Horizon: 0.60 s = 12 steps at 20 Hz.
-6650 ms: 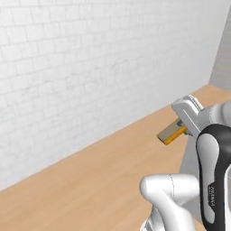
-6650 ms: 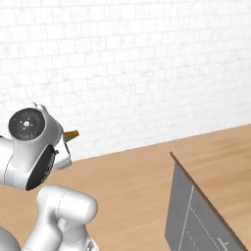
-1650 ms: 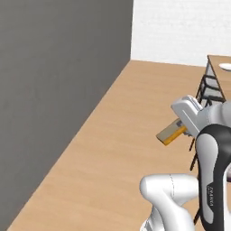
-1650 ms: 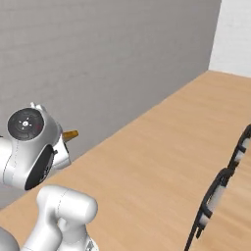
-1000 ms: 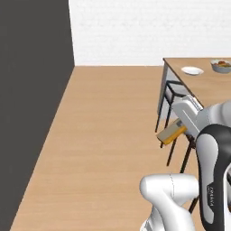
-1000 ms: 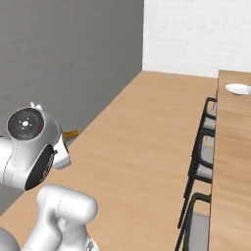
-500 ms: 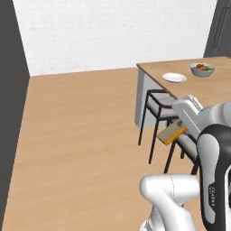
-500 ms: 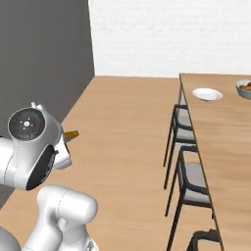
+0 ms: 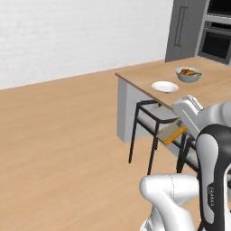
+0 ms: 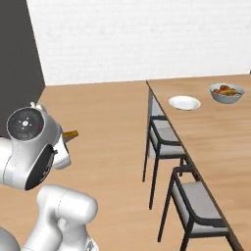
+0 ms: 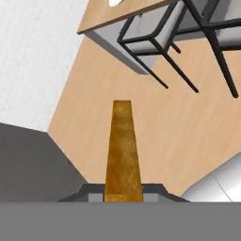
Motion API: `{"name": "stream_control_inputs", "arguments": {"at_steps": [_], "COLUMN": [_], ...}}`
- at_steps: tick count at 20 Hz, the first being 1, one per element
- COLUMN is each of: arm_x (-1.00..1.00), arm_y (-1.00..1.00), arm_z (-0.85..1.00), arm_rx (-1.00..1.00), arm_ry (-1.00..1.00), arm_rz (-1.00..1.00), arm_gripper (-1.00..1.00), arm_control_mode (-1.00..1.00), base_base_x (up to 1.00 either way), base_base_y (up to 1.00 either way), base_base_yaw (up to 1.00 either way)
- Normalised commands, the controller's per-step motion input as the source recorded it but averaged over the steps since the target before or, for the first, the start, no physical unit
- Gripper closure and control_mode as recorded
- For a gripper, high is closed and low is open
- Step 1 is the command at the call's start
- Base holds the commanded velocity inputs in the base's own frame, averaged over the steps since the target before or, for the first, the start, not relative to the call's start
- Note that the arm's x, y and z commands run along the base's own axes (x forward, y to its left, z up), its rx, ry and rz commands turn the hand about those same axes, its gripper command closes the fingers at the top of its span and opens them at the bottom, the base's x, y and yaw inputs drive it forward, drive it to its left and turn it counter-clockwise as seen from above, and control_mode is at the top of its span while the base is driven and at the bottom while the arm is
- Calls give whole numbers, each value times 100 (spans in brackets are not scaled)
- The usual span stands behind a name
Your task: Start the toaster. Once the lever pops up, take the bread to the plate on the dining counter.
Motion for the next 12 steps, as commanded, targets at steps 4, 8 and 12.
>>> {"name": "stream_control_inputs", "arguments": {"at_steps": [4,8,12], "arm_x": [0,0,0], "arm_y": [0,0,0], "arm_z": [0,0,0], "arm_rx": [0,0,0], "arm_ry": [0,0,0], "arm_rz": [0,0,0], "arm_gripper": [100,100,100], "arm_control_mode": [100,100,100], "base_base_x": [99,87,73], "base_base_y": [58,60,58], "base_base_yaw": [-45,-45,-44]}}
